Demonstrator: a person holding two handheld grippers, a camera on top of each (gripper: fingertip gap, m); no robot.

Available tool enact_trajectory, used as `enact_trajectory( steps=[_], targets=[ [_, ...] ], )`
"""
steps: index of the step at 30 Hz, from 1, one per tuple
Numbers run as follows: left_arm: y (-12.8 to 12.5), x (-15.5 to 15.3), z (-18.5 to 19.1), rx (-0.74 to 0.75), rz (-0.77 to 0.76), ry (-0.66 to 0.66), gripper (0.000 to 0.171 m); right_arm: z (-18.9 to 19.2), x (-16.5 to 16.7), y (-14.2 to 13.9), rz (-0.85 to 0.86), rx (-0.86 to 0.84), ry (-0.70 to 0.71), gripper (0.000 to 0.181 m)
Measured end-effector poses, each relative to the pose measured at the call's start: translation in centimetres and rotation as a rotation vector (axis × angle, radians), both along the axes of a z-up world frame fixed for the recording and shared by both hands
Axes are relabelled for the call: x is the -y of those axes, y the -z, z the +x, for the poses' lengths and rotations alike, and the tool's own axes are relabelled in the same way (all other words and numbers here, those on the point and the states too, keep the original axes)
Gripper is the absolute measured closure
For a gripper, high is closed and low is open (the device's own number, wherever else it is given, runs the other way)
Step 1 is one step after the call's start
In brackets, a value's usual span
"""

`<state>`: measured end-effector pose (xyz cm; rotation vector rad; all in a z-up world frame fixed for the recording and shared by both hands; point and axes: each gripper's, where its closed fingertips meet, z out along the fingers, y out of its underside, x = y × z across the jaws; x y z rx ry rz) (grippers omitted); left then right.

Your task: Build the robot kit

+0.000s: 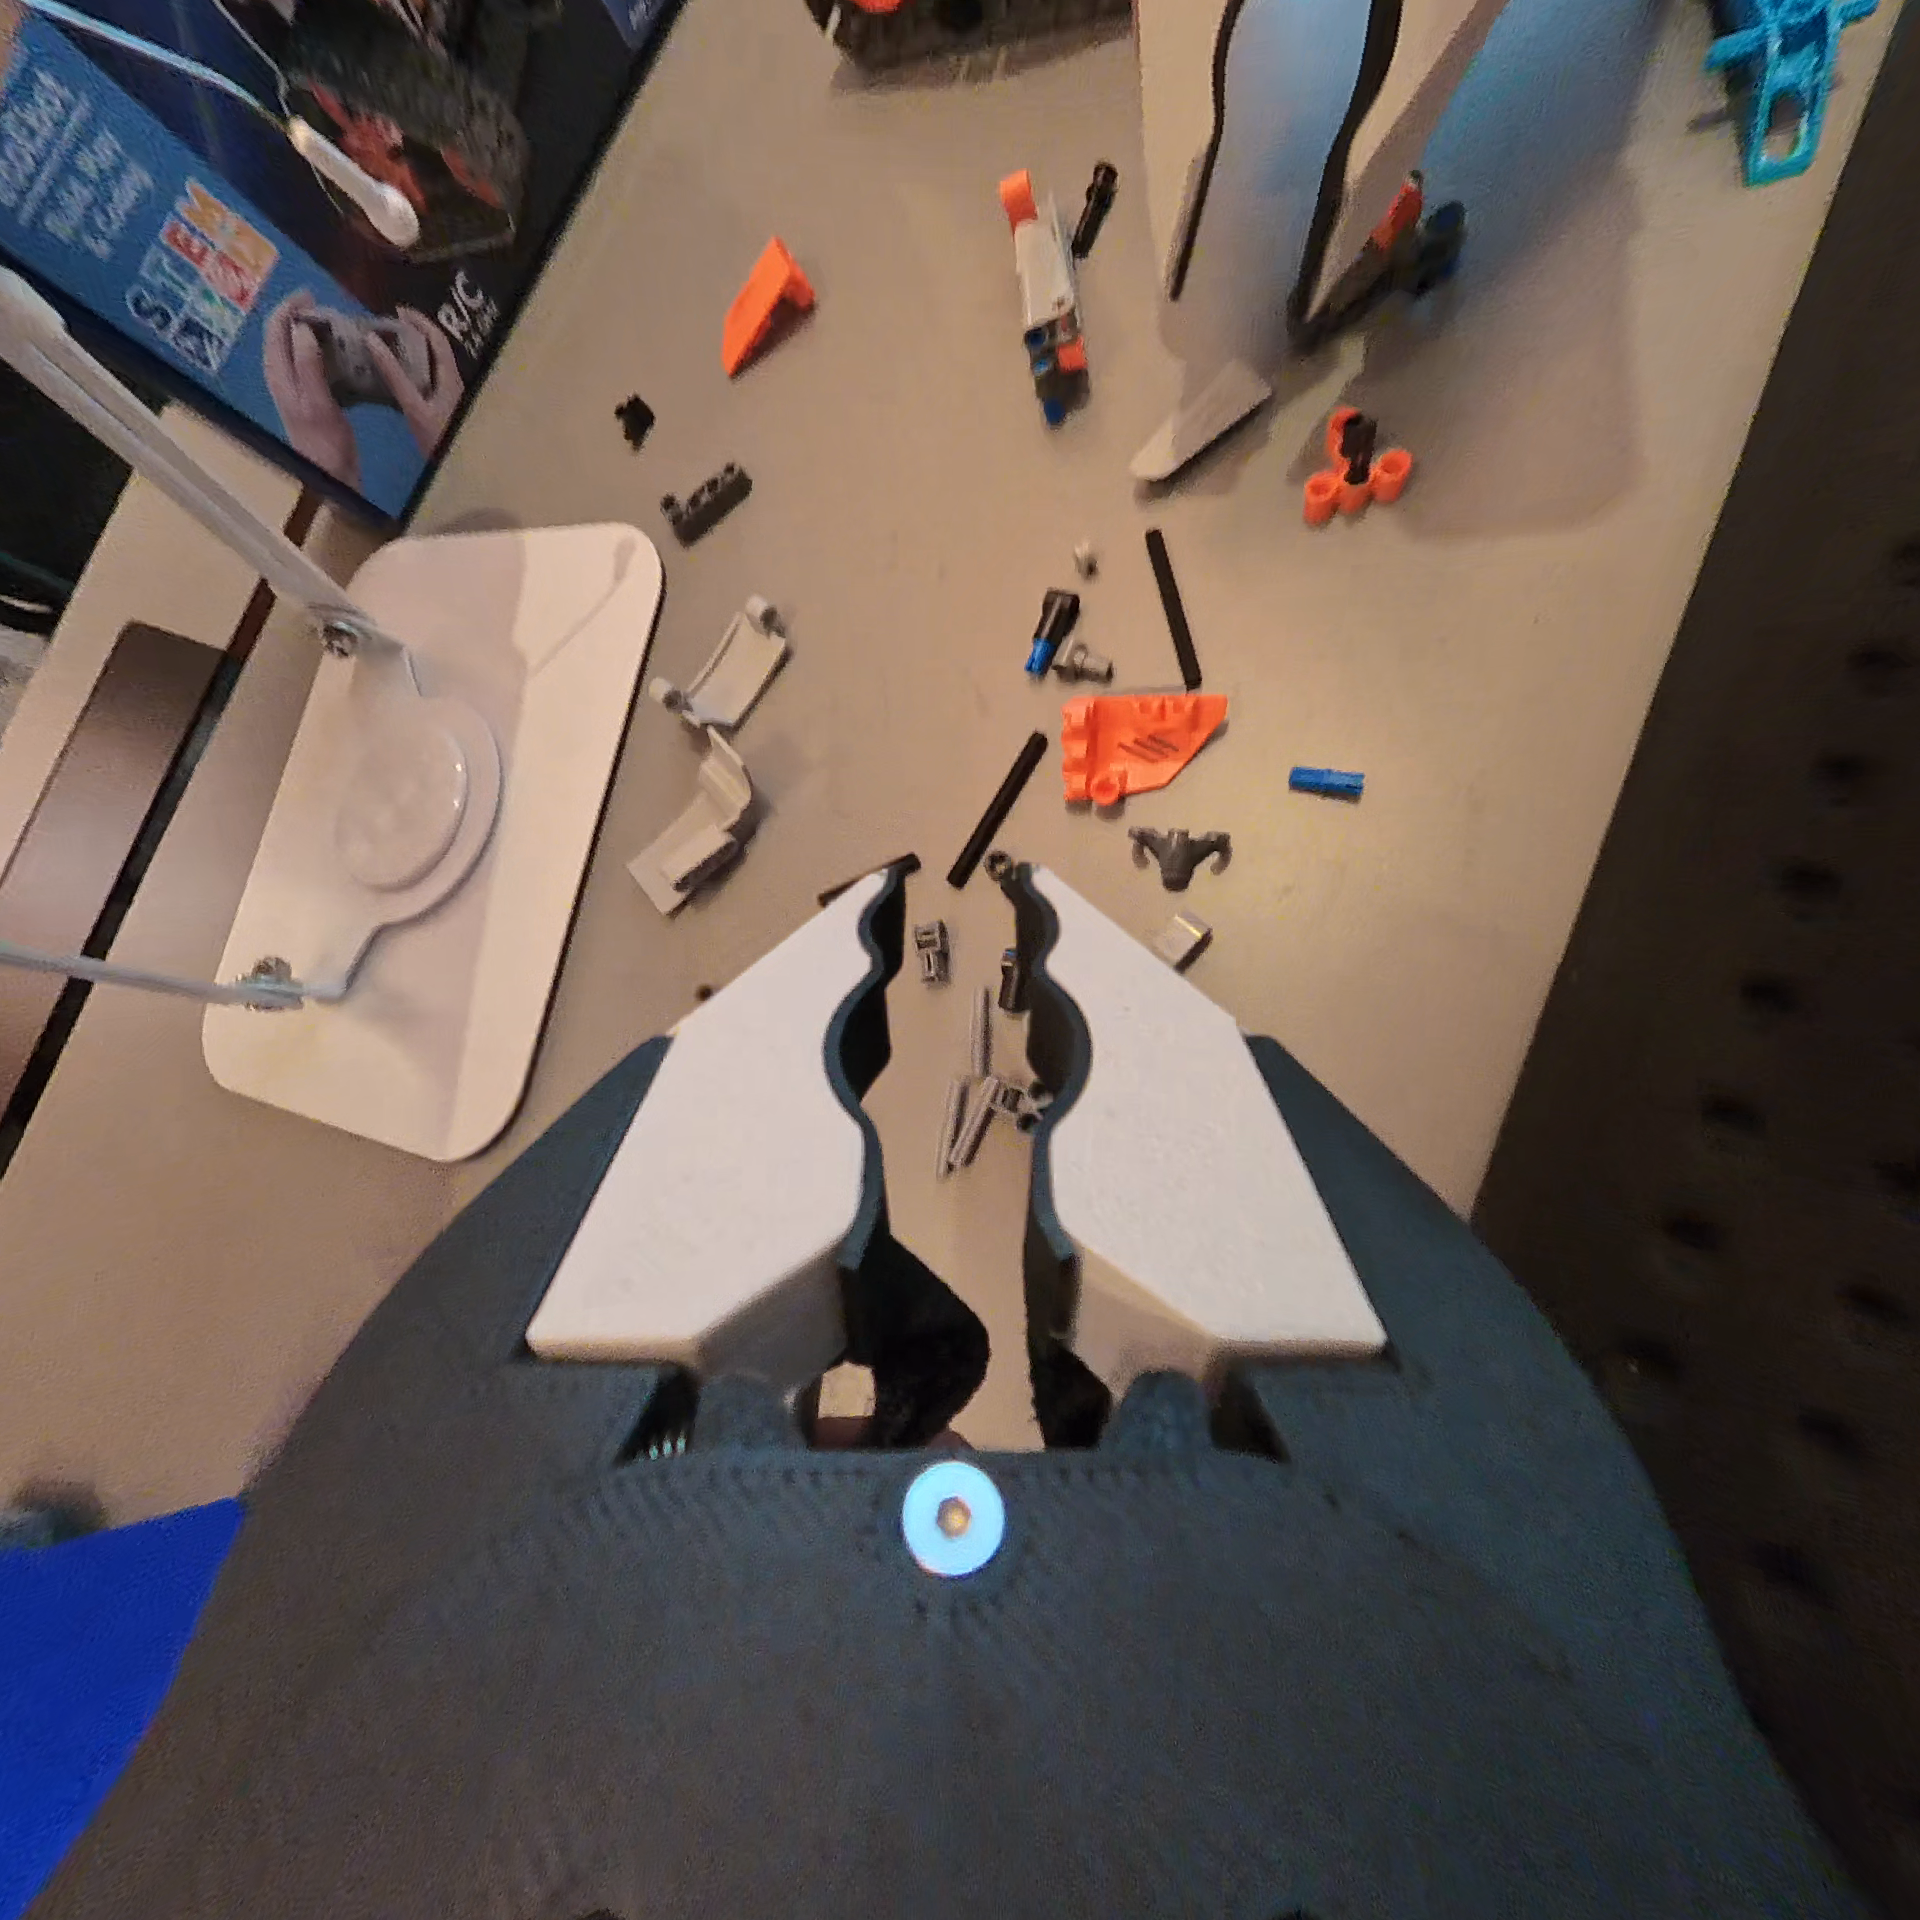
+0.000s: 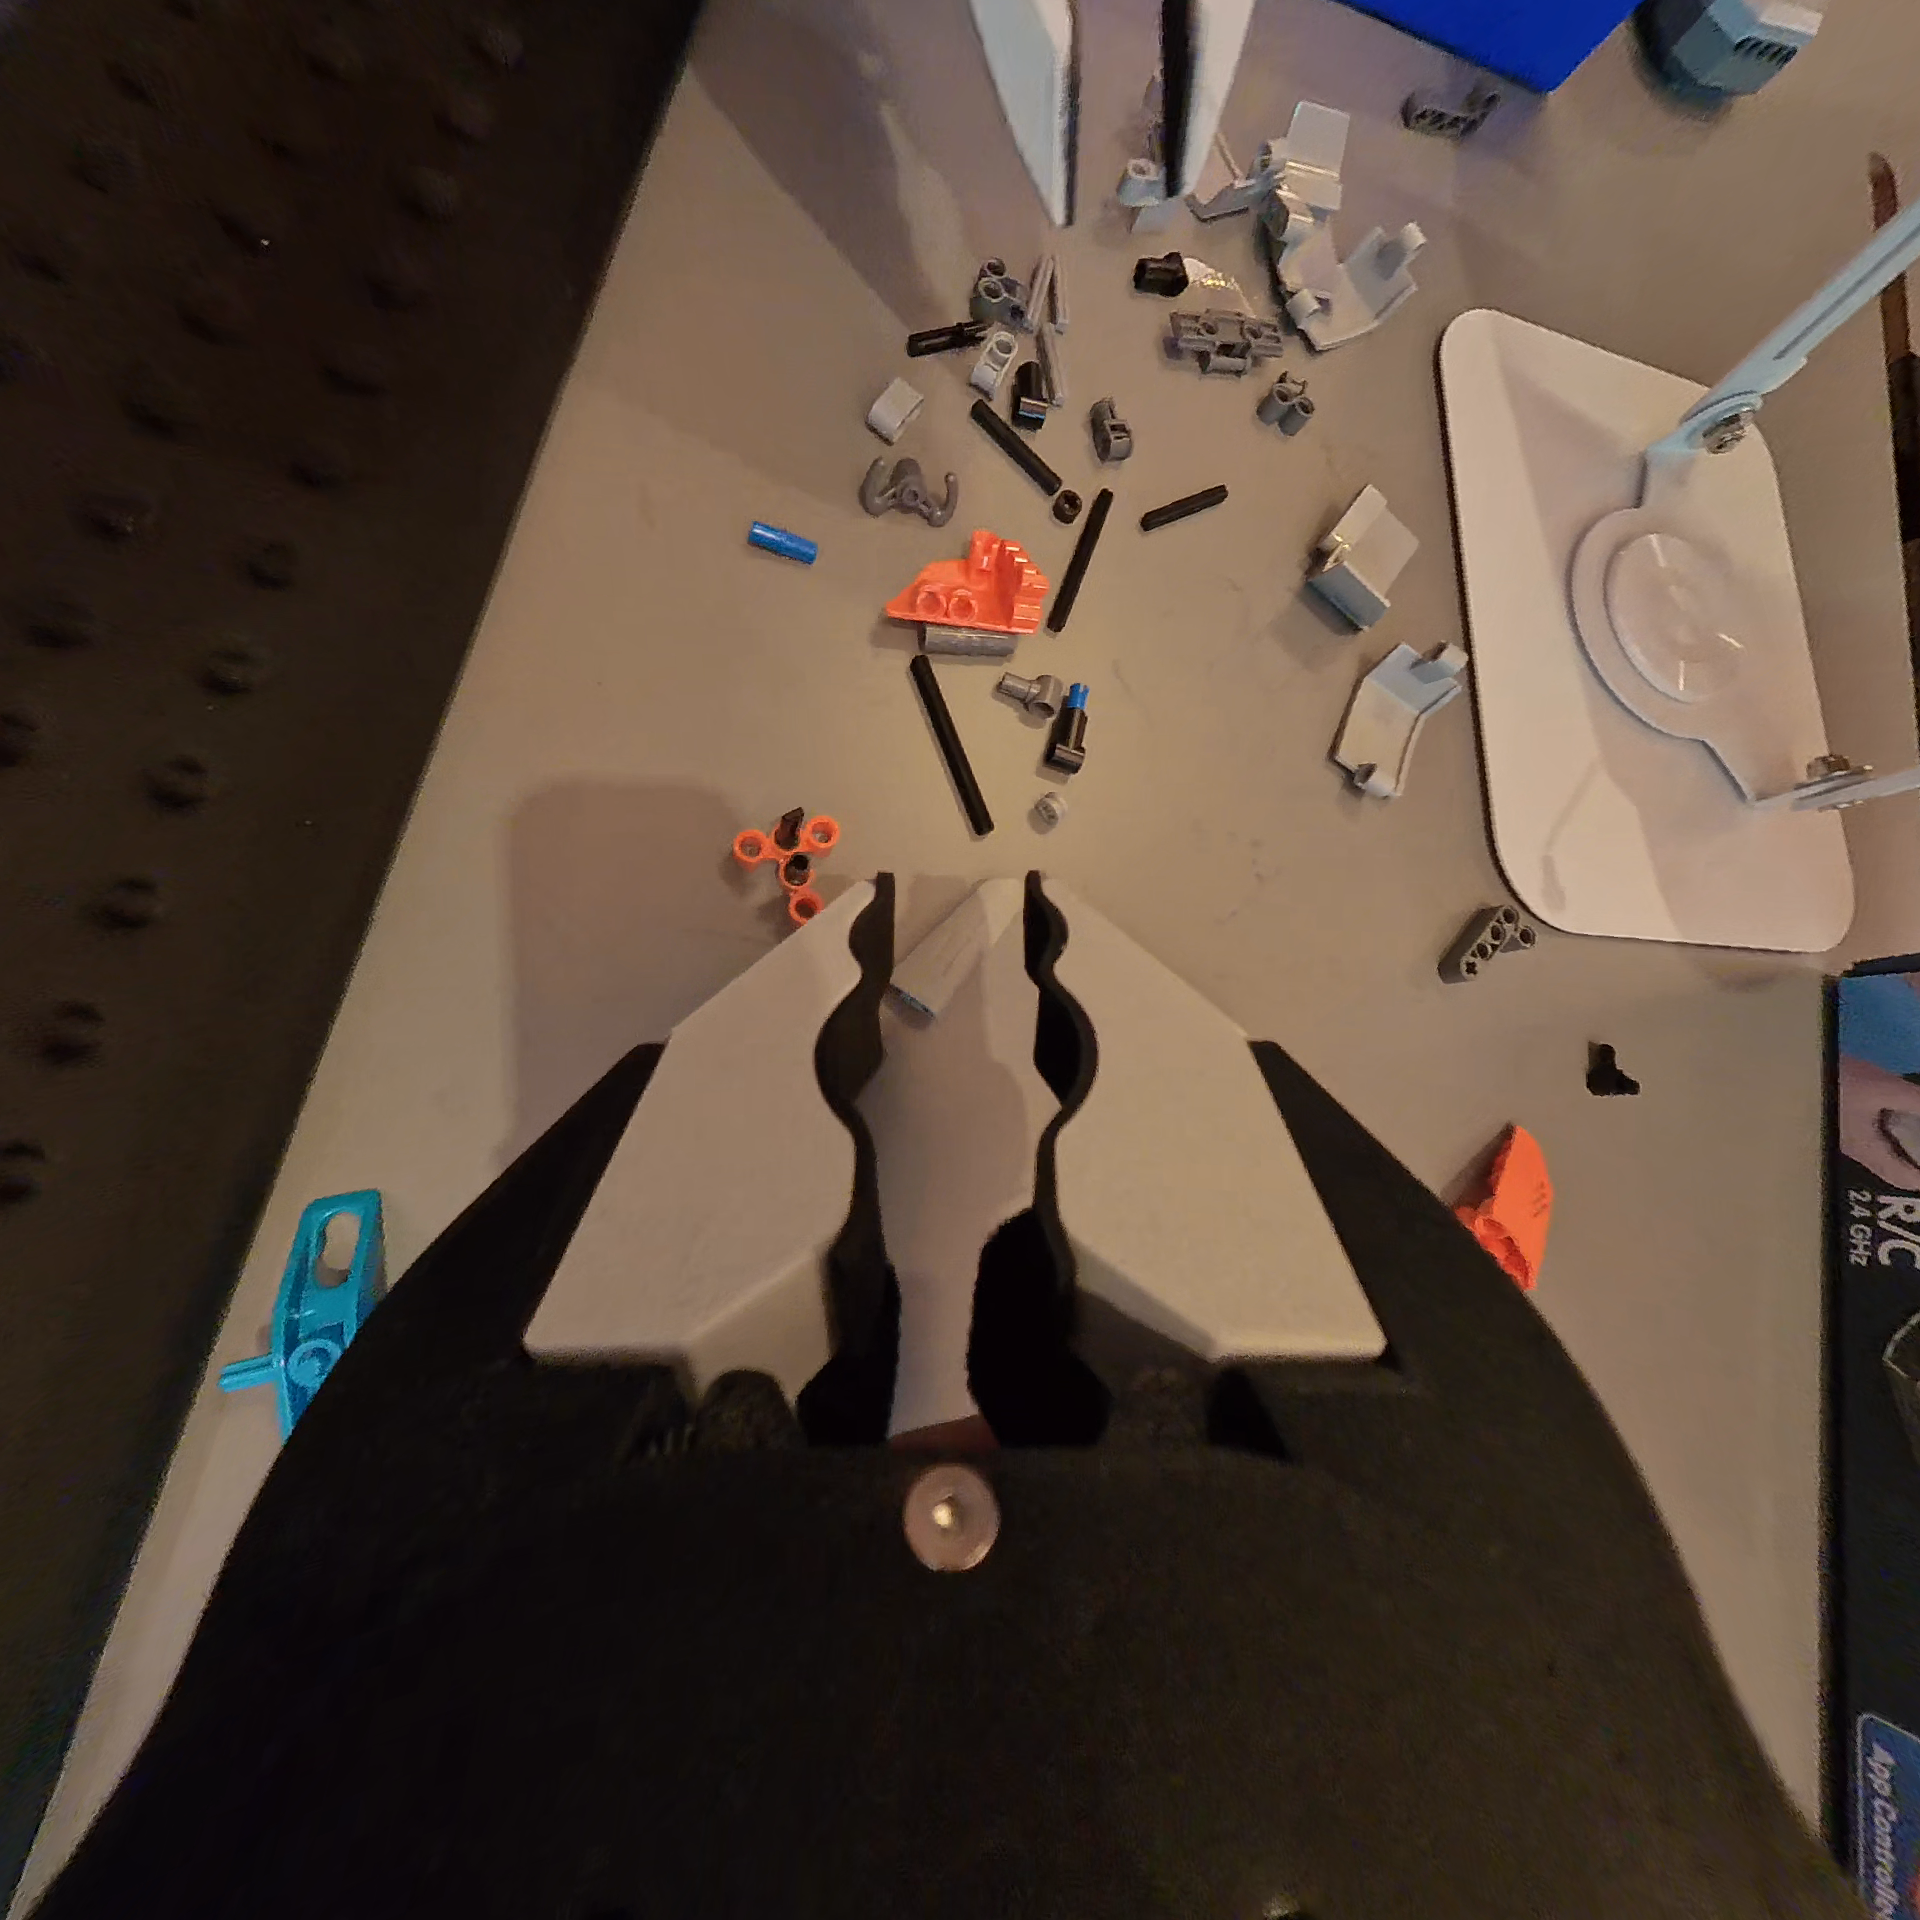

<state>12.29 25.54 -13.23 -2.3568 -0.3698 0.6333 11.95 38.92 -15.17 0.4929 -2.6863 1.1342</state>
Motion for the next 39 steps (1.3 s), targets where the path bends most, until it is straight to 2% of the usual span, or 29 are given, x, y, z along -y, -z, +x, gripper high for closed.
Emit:
enact_trajectory(
  steps=[8, 12, 15, 19, 23, 27, 32, 39],
  targets=[
    [2.2, 1.5, -1.2, 0.035, -0.097, -0.046, 0.151, -0.7, 0.4, -0.4, -0.025, -0.009, 0.041, 0.16],
    [3.4, 1.7, -1.7, 0.105, -0.111, -0.044, 0.152, -0.7, 0.3, -0.3, -0.023, -0.014, 0.041, 0.161],
    [3.4, 1.9, -1.9, 0.102, -0.122, -0.055, 0.152, -0.7, 0.3, -0.2, -0.022, -0.012, 0.038, 0.161],
    [2.7, 2.6, -0.5, 0.147, -0.105, -0.051, 0.151, -0.7, 0.2, 0.0, -0.018, -0.011, 0.035, 0.161],
    [3.8, 3.4, 2.0, 0.233, -0.156, -0.03, 0.147, -0.7, 0.2, 0.1, -0.016, -0.004, 0.033, 0.161],
    [4.8, 4.1, 2.1, 0.199, -0.242, -0.069, 0.144, -0.7, 0.2, 0.3, -0.012, -0.003, 0.031, 0.161],
    [4.0, 3.0, 1.9, 0.162, -0.186, -0.056, 0.144, -0.7, 0.3, 0.2, -0.015, -0.002, 0.03, 0.161],
    [5.2, 1.5, 1.3, 0.177, -0.184, -0.023, 0.151, -0.6, 0.3, 0.3, -0.015, -0.003, 0.023, 0.161]
  ],
)
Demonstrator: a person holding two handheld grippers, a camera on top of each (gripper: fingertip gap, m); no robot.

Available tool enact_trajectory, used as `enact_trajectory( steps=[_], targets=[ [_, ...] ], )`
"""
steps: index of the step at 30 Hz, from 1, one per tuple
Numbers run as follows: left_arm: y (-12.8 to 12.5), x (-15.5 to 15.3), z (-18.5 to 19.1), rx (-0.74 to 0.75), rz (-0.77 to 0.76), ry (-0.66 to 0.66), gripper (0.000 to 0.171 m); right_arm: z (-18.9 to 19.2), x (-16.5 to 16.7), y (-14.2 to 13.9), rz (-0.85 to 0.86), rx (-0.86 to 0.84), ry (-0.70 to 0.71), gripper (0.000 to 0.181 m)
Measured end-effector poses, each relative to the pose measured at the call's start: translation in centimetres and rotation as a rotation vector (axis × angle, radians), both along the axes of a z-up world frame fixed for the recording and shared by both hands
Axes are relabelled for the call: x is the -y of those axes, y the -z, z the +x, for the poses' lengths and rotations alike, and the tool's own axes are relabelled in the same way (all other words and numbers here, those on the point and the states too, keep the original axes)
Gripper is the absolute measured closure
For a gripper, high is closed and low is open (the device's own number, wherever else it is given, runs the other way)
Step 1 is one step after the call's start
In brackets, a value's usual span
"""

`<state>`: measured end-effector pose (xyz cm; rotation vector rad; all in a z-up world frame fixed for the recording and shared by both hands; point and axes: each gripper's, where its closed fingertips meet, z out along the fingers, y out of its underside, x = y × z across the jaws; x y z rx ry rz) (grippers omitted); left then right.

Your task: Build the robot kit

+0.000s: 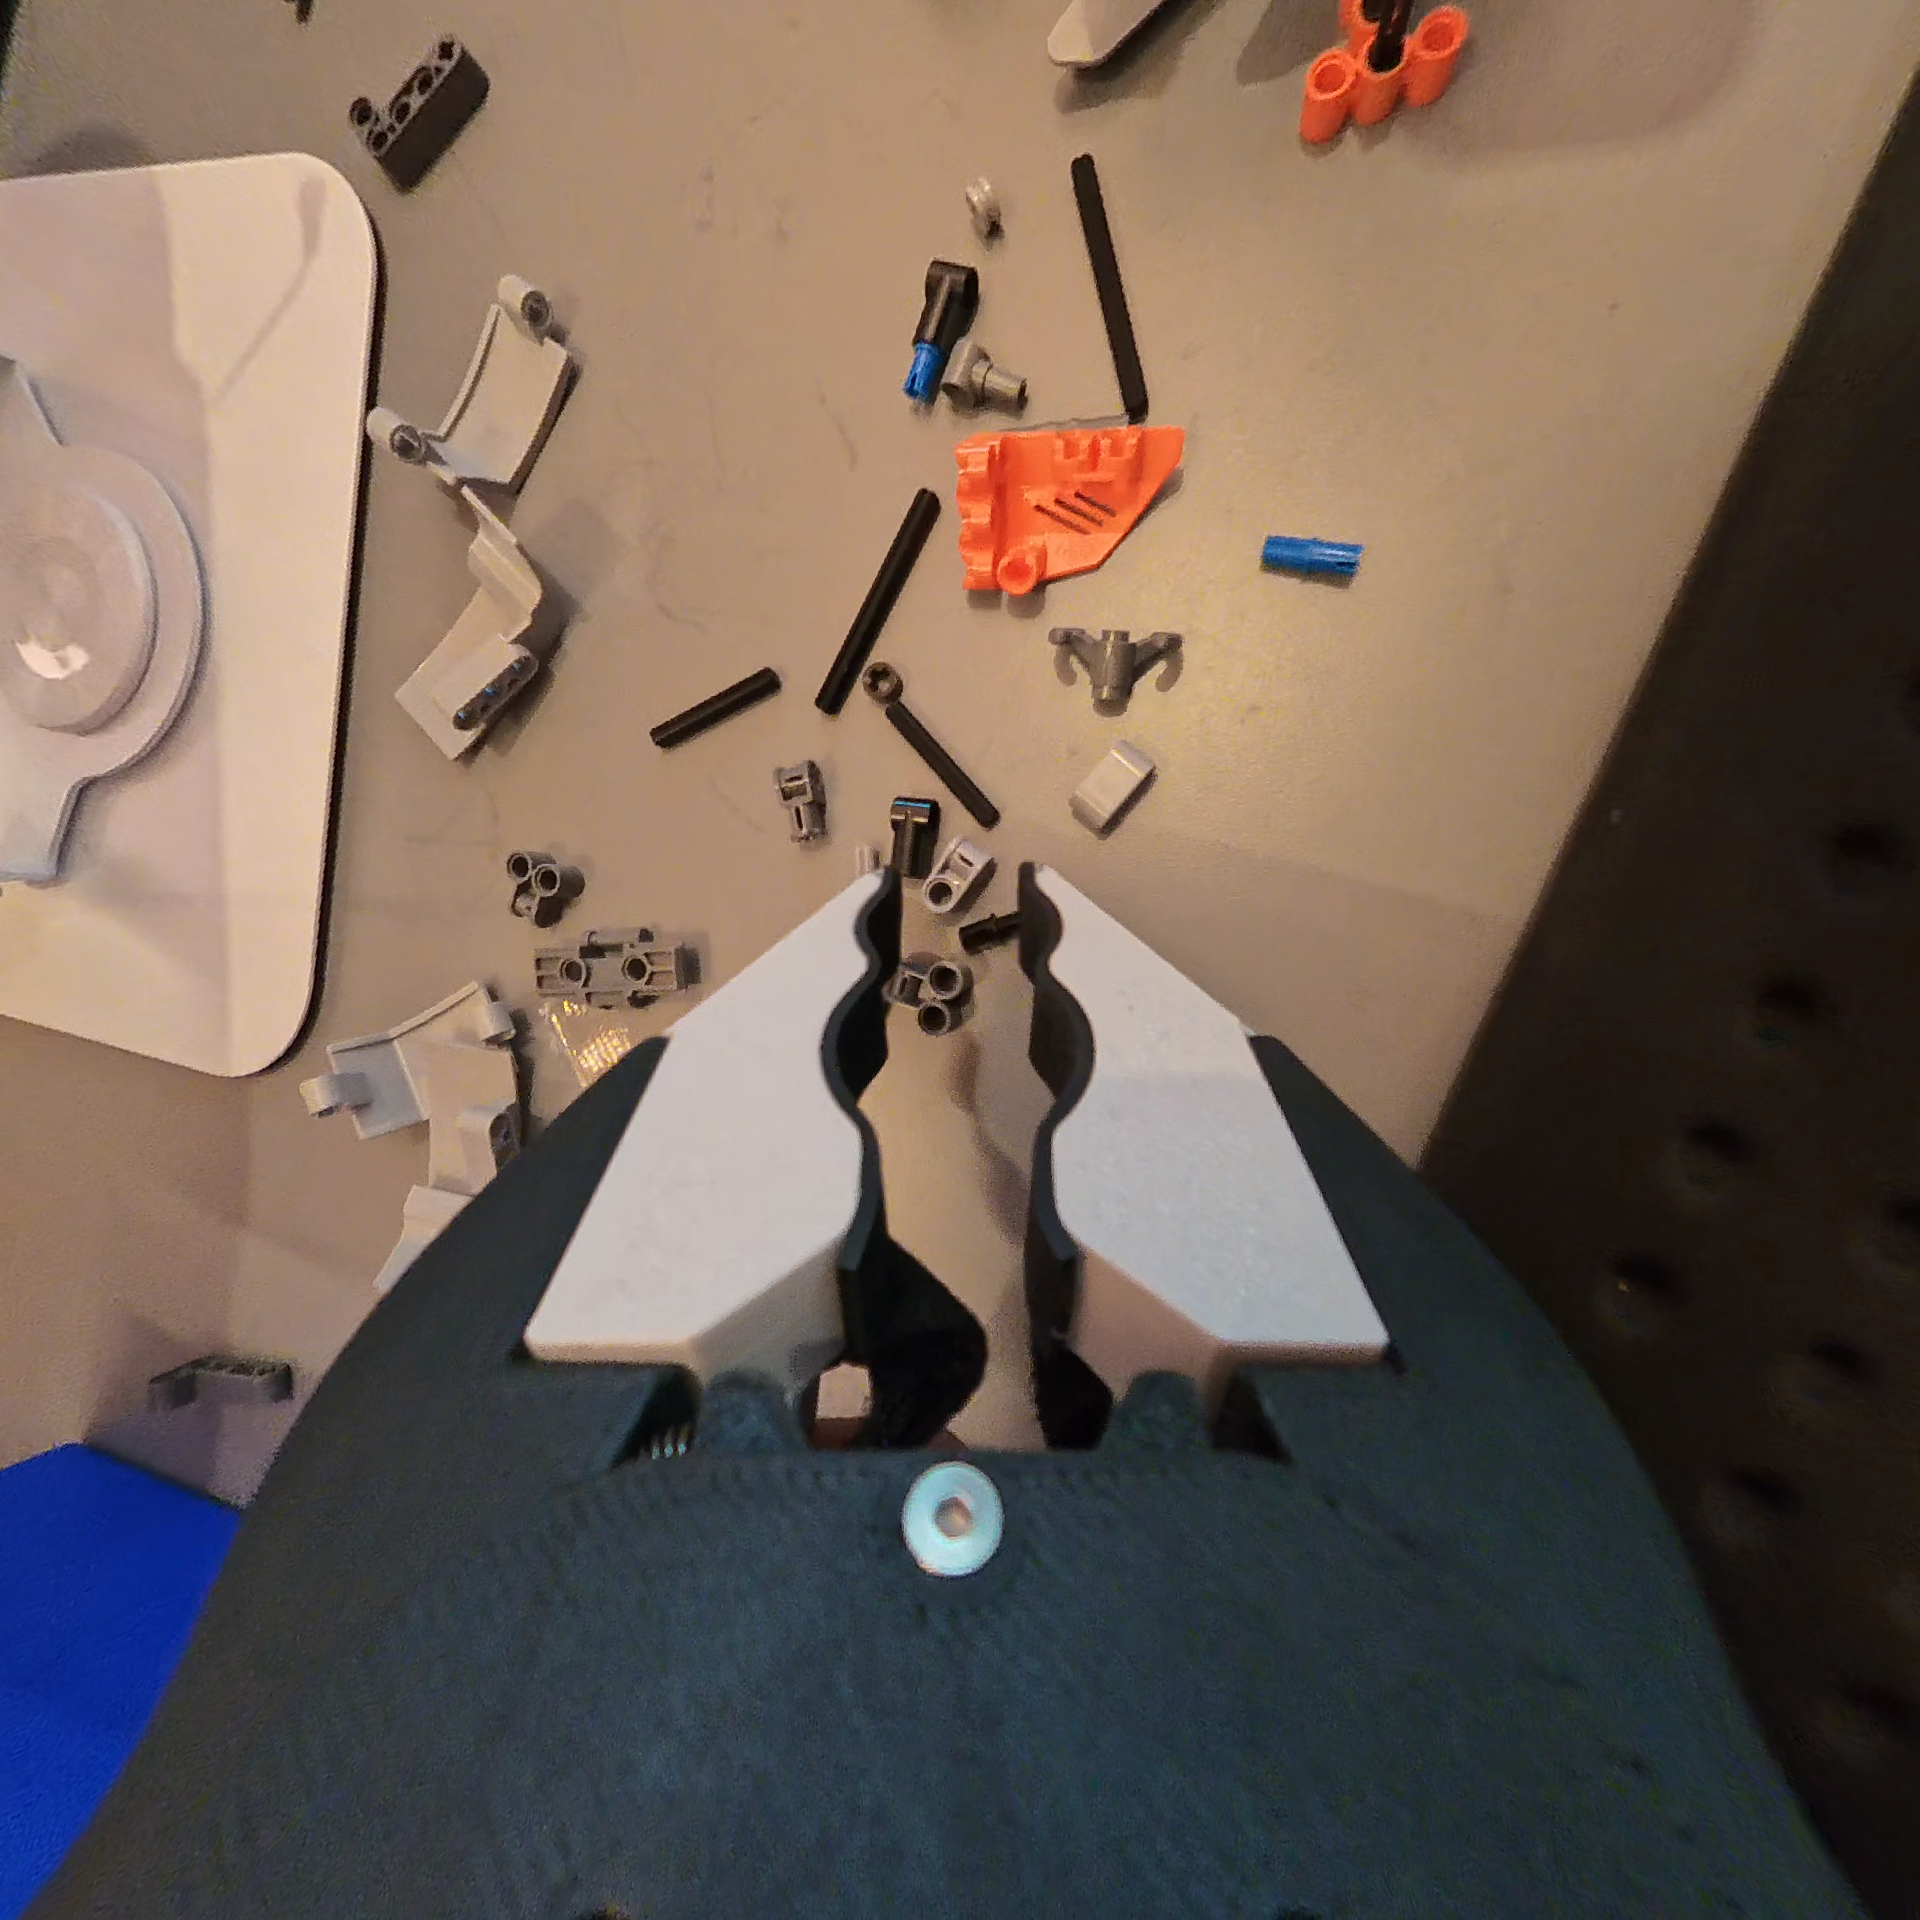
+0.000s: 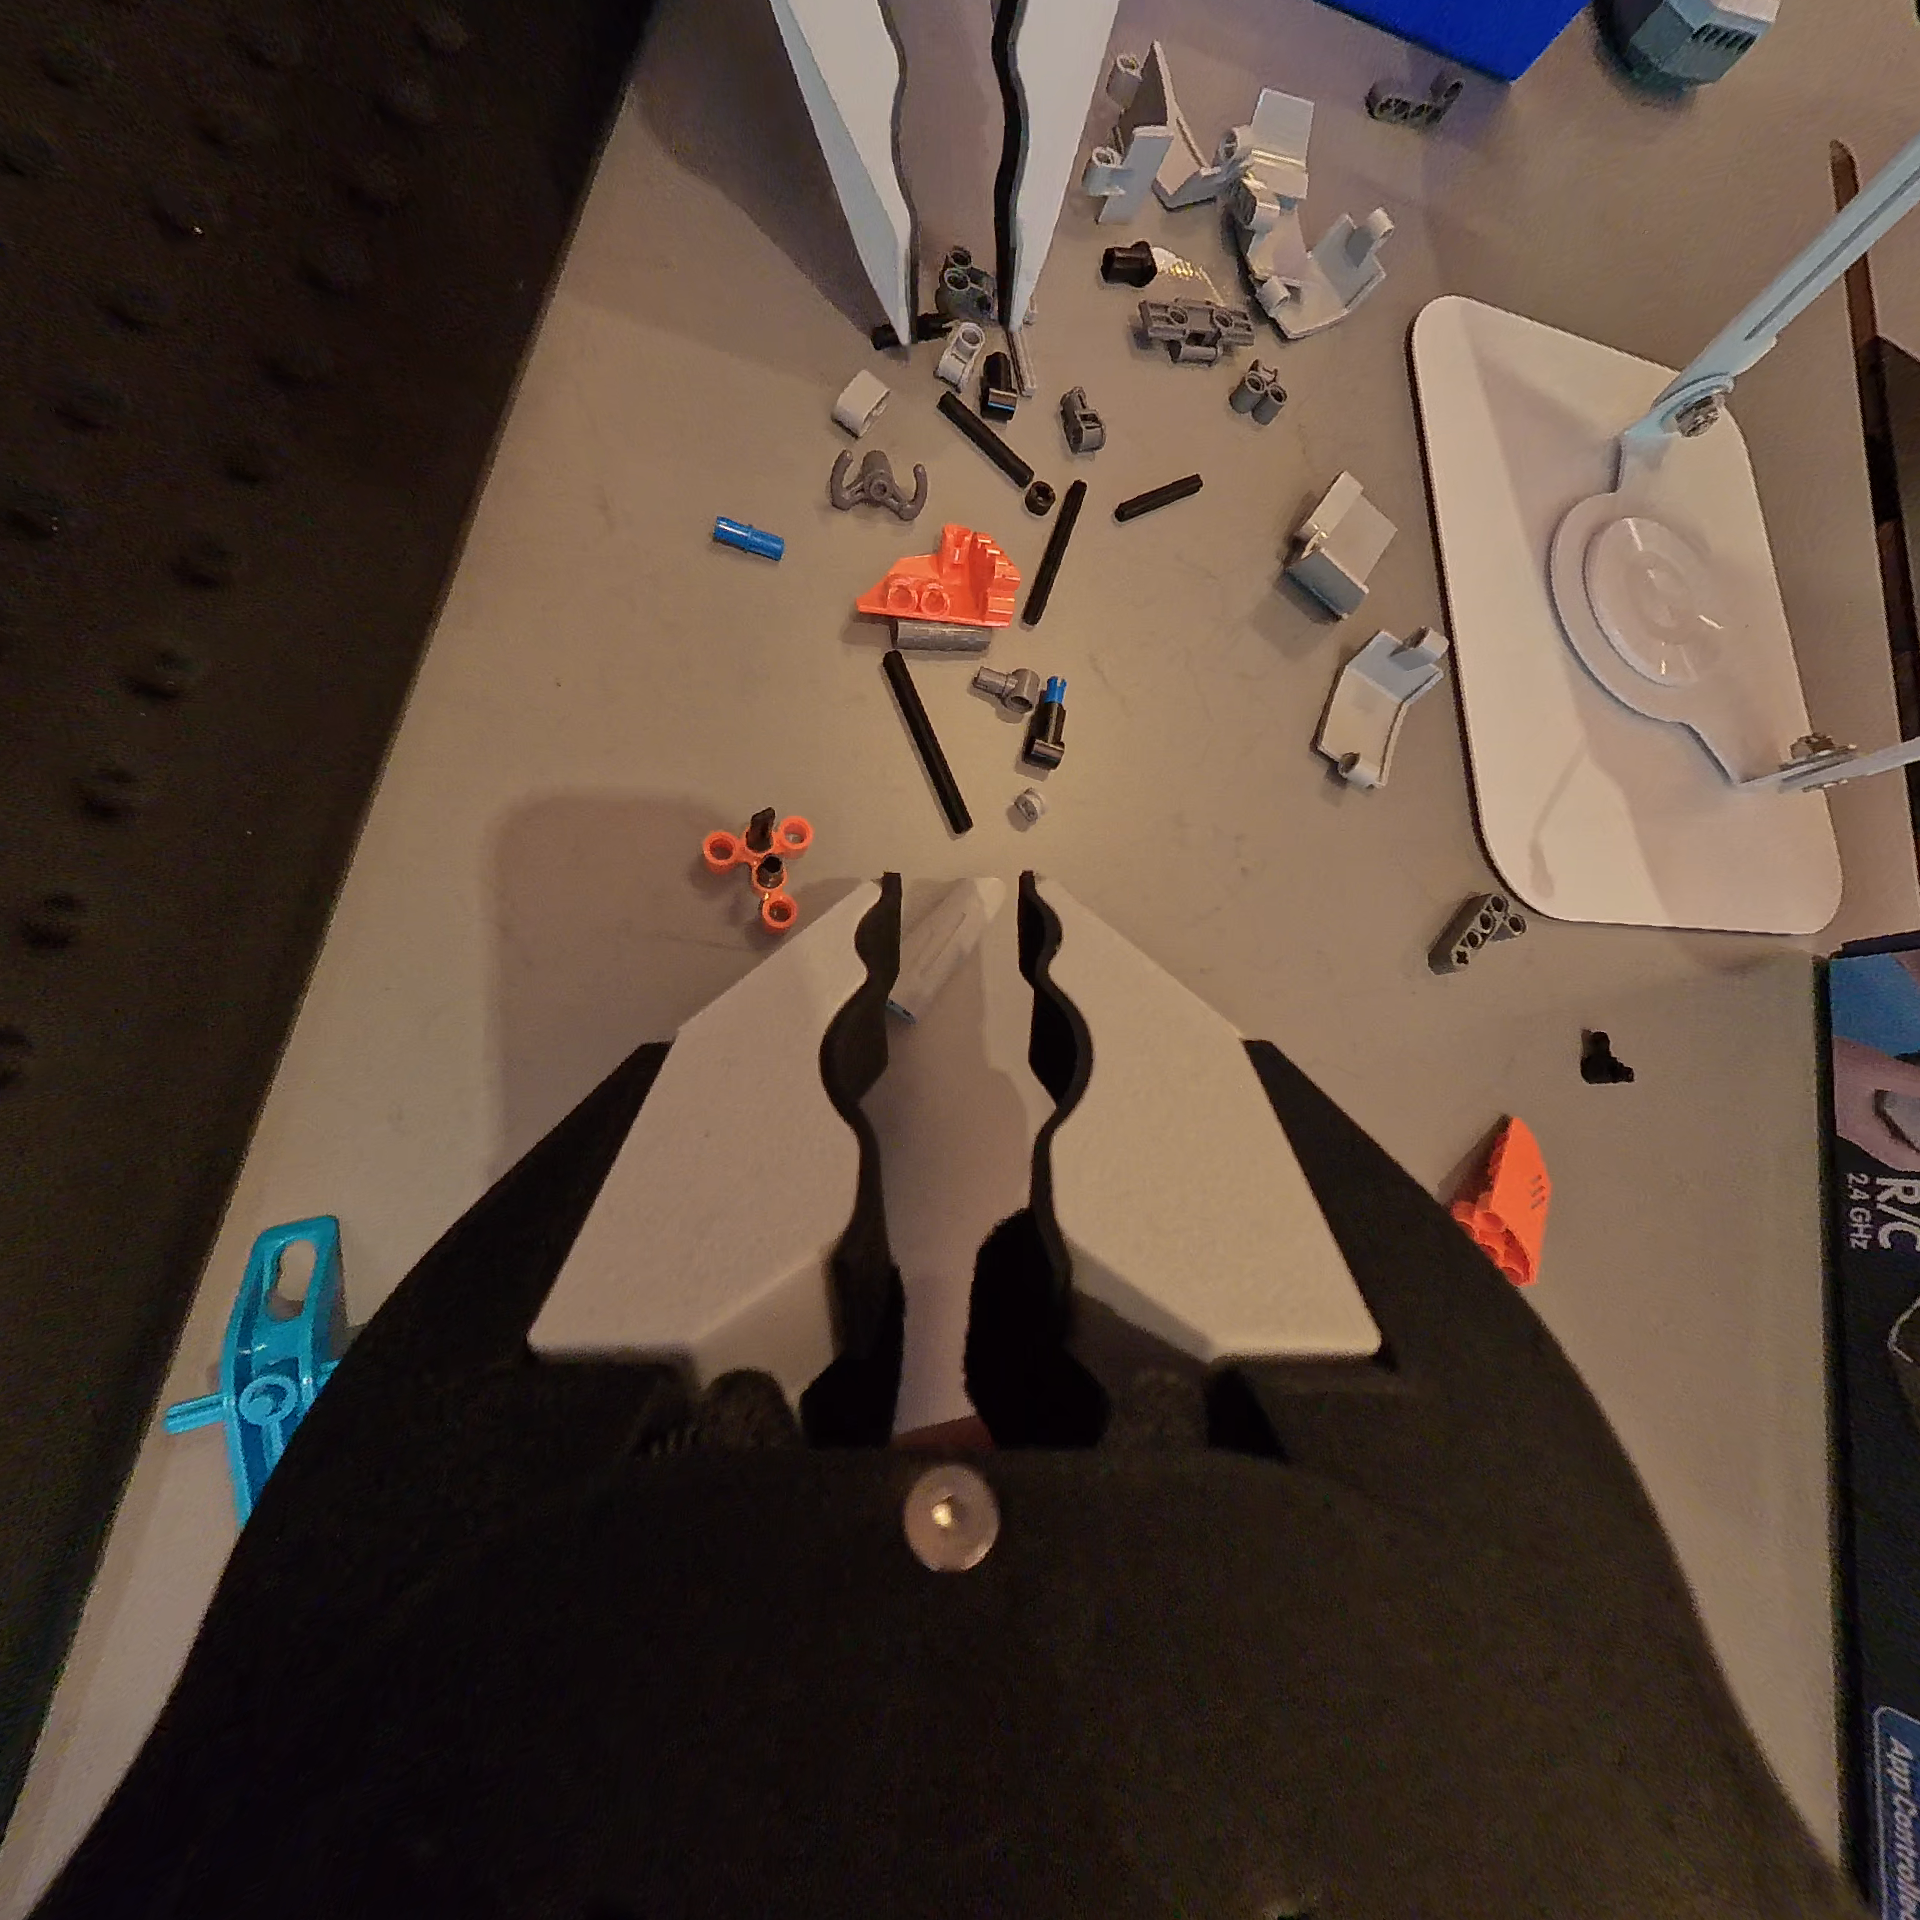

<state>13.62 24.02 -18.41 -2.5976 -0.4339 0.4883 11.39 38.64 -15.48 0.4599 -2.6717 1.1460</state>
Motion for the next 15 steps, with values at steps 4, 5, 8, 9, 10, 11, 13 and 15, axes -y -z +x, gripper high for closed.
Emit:
enact_trajectory(
  steps=[4, 5, 8, 9, 10, 11, 13, 15],
  targets=[
    [0.4, -0.2, -0.2, 0.002, 0.005, -0.006, 0.164, -0.1, 0.0, 0.0, -0.002, -0.001, 0.002, 0.161],
    [0.3, -0.3, -0.1, -0.005, 0.009, -0.002, 0.164, -0.1, 0.0, 0.0, -0.001, -0.001, 0.002, 0.161],
    [0.2, -0.6, -0.2, -0.04, 0.024, 0.004, 0.165, -0.1, 0.0, 0.0, -0.001, -0.001, 0.002, 0.161],
    [0.1, -1.0, 0.1, -0.026, 0.057, 0.006, 0.166, -0.1, 0.0, 0.0, -0.003, -0.002, 0.003, 0.161],
    [-0.3, -1.5, 0.3, -0.005, 0.117, 0.005, 0.166, -0.1, 0.1, -0.2, -0.011, -0.003, 0.003, 0.162],
    [-0.9, -1.8, 0.2, 0.004, 0.18, -0.016, 0.166, -0.1, 0.2, -0.4, -0.025, -0.005, 0.002, 0.163],
    [-2.5, -2.6, -0.1, 0.029, 0.326, -0.051, 0.166, 0.1, 0.7, -1.4, -0.068, -0.021, 0.001, 0.164],
    [-4.3, -3.8, -0.3, 0.072, 0.487, -0.071, 0.166, 0.8, 1.3, -2.7, -0.128, -0.045, -0.011, 0.163]
  ],
)
